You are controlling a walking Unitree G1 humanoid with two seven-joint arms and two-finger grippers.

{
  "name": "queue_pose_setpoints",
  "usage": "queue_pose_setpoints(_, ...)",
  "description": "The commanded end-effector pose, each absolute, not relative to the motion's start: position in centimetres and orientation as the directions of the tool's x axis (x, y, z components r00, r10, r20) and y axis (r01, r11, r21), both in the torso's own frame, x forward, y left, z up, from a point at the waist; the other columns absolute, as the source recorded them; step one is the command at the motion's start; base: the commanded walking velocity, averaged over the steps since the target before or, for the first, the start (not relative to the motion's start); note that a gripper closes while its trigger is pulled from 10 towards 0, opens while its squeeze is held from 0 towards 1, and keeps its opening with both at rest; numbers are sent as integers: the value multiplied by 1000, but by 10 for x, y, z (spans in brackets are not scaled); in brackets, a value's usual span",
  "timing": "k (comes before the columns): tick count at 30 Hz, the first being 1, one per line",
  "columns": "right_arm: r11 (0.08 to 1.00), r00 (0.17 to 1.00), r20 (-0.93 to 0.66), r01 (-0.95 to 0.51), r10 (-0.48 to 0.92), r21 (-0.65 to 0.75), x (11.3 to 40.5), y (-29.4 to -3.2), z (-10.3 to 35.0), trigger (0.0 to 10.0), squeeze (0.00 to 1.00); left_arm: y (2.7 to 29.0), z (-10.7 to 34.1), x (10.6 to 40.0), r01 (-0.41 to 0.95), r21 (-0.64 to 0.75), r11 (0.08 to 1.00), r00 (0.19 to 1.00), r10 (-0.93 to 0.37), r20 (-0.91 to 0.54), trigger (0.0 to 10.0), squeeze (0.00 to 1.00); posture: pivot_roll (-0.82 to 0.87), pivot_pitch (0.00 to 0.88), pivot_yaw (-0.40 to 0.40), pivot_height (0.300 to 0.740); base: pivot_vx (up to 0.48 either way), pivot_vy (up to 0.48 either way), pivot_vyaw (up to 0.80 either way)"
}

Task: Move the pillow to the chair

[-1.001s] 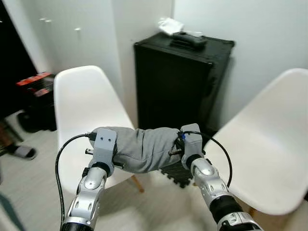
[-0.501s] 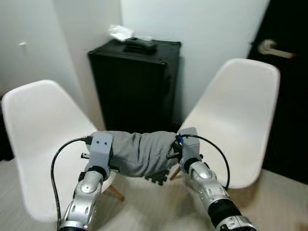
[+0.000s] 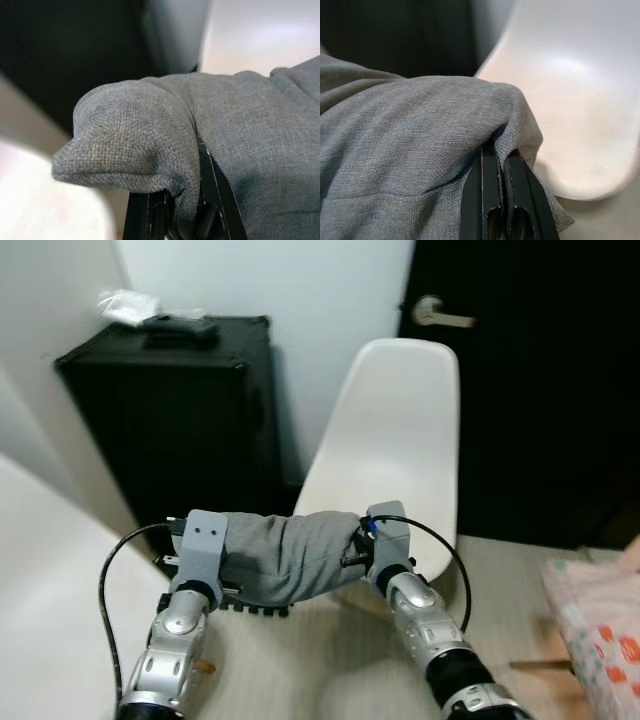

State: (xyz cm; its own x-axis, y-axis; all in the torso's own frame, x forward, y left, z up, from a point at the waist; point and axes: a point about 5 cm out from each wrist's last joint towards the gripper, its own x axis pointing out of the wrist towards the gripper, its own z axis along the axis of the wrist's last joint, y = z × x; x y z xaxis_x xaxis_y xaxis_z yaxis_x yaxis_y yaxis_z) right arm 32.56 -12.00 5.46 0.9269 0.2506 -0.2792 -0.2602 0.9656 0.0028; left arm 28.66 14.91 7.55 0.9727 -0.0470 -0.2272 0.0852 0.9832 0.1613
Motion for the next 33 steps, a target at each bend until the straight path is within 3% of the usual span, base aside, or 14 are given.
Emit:
queue_pose_setpoints(1,949,923,-229,-315,310,17,329,-103,64,10000,0,144,77,286,124,175,977,975,-87,-205,10000,0,116,0,15,740,0,0,-800)
queue_pose_setpoints(16,950,923,-229,-311,309,27,328,-102,62,10000,0,146,79,283,127,159,979,975,-93,-203,10000,0,120,0,29,740,0,0,-800)
queue_pose_setpoints(27,942,919,-218,-335,329,10,329,-102,65,10000,0,145,80,284,108,106,988,980,-88,-181,10000,0,111,0,12,740,0,0,0)
queue_pose_setpoints(33,939,916,-217,-345,338,3,330,-102,66,10000,0,144,81,283,109,95,989,981,-92,-174,10000,0,114,0,1,740,336,0,0)
